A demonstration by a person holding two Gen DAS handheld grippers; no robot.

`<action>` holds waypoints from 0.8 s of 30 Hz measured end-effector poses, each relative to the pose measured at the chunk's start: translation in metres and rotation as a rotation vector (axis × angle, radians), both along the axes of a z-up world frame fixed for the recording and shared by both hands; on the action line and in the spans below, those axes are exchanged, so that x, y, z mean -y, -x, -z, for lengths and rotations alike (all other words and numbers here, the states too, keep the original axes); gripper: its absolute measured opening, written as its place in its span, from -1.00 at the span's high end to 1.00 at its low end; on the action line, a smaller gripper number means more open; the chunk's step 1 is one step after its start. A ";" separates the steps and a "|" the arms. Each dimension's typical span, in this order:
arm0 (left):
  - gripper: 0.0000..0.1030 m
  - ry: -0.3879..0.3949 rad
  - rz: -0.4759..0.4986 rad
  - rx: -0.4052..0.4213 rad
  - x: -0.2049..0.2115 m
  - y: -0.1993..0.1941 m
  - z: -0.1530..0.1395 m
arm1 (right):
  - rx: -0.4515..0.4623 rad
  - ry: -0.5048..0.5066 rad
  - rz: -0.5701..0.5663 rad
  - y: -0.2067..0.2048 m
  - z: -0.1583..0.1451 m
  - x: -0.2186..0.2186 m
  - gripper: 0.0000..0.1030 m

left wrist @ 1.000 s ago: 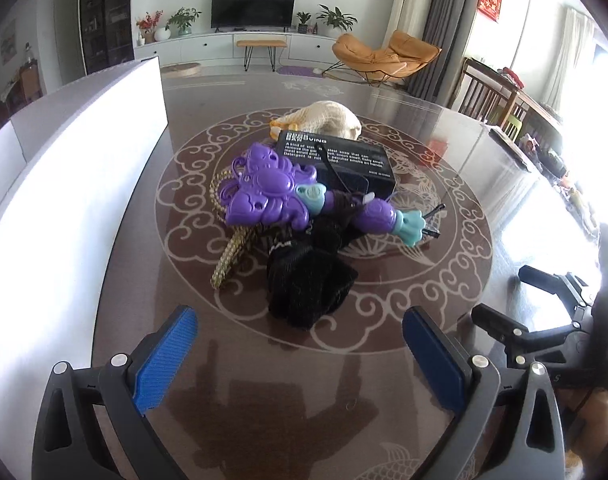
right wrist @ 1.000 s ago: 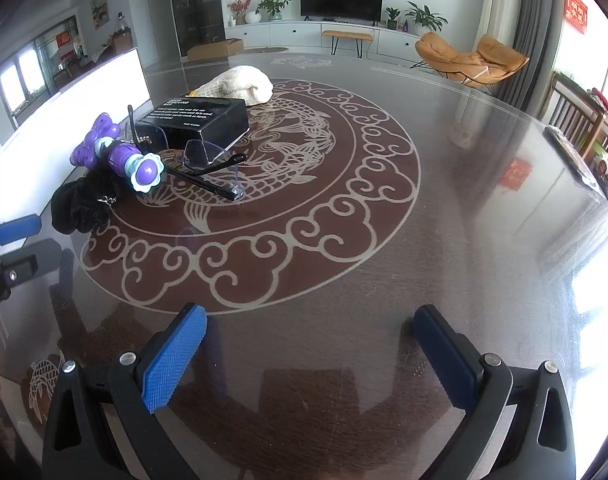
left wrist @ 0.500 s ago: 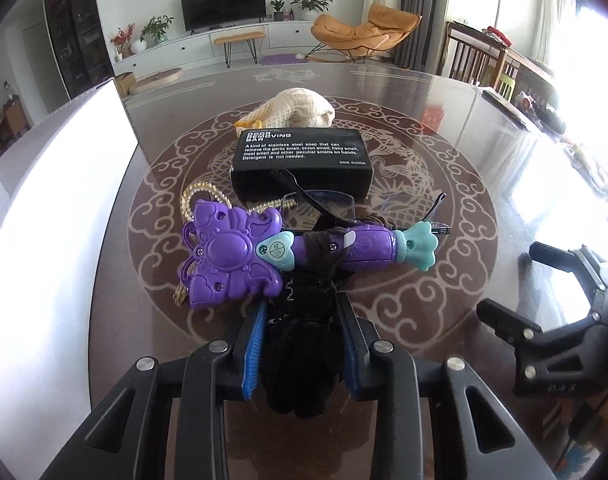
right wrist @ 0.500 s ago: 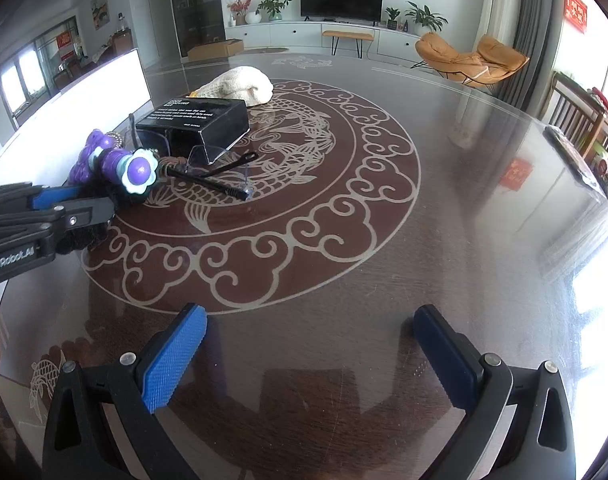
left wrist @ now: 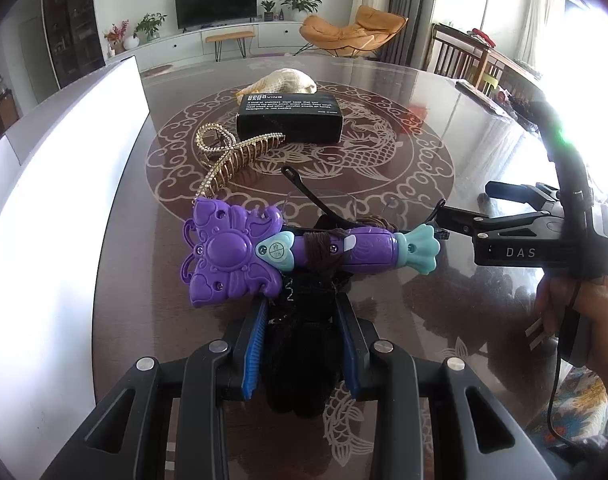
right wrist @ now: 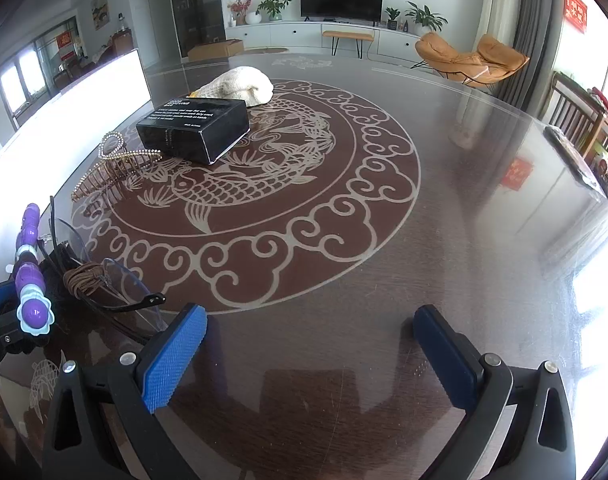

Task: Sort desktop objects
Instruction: 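Close the left gripper on the black pouch under the purple toy and lift, then grasp the purple butterfly toy with the right gripper while left holds the pouch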

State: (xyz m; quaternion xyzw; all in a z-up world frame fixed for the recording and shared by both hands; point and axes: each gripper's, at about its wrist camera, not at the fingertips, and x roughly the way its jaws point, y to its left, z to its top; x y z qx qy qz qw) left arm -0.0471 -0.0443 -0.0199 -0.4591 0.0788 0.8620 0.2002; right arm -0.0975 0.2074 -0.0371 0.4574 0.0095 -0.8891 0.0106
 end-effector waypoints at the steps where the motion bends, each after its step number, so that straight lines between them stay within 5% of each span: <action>1: 0.37 0.000 0.003 0.001 0.000 -0.001 0.000 | 0.000 0.000 0.000 0.000 0.000 0.000 -1.00; 7: 0.26 0.019 0.043 0.009 -0.001 -0.003 0.000 | -0.001 0.003 0.000 0.000 0.000 -0.001 -1.00; 12: -0.32 0.032 0.058 0.023 -0.004 -0.001 0.003 | -0.001 0.003 0.000 0.000 0.000 -0.001 -1.00; 16: -0.31 0.030 0.076 0.028 -0.011 0.002 0.010 | -0.001 0.003 0.000 0.000 0.000 -0.001 -1.00; 19: 0.26 0.031 0.058 0.008 -0.011 0.002 0.012 | -0.002 0.005 -0.001 -0.001 0.001 -0.002 -1.00; 24: 0.33 -0.048 0.005 0.029 0.011 -0.004 0.007 | -0.001 -0.004 -0.005 -0.002 0.001 -0.001 -1.00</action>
